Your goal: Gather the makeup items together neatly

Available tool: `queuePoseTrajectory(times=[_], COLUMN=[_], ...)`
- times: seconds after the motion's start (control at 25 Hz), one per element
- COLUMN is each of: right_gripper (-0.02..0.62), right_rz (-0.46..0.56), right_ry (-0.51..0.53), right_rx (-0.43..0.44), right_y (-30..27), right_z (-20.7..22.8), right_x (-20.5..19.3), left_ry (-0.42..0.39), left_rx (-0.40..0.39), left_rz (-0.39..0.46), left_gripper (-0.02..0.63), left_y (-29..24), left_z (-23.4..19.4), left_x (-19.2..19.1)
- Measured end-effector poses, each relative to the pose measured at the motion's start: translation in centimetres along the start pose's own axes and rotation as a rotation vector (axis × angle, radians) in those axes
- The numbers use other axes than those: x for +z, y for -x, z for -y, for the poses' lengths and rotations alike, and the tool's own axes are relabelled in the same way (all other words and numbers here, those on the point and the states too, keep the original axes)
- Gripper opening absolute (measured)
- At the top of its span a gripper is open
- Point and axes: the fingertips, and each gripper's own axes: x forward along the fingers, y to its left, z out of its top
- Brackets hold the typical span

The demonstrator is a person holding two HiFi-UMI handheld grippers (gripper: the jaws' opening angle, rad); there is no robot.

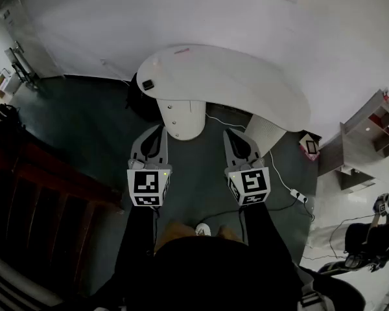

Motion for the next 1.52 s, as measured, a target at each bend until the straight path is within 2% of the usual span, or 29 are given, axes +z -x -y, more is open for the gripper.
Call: queuePoseTrajectory(times=[0.88, 1.2, 1.52], right_gripper=[0.028, 0.028, 0.028], right_rz=[0.031, 0.012, -0.005], right_ry=[-0.039, -0.030, -0.018], right_rx=[0.027, 0.038, 0.026], right_y=[-1.5, -6.0, -14.0], right_z=[-0.4, -0.8, 0.0], right_x=[0.2, -0.8, -0.7], left_ry=[-0.024, -0.024, -0.004], left_rx=[0.024, 0.031, 0.029], left_rz=[0.001, 0.005, 0.001], left_gripper=[0.014, 0.014, 0.014], left_y=[-0.3, -3.1, -9.1], left_z=[-1.2, -4.4, -10.2], left_x=[0.6, -0.4, -2.1])
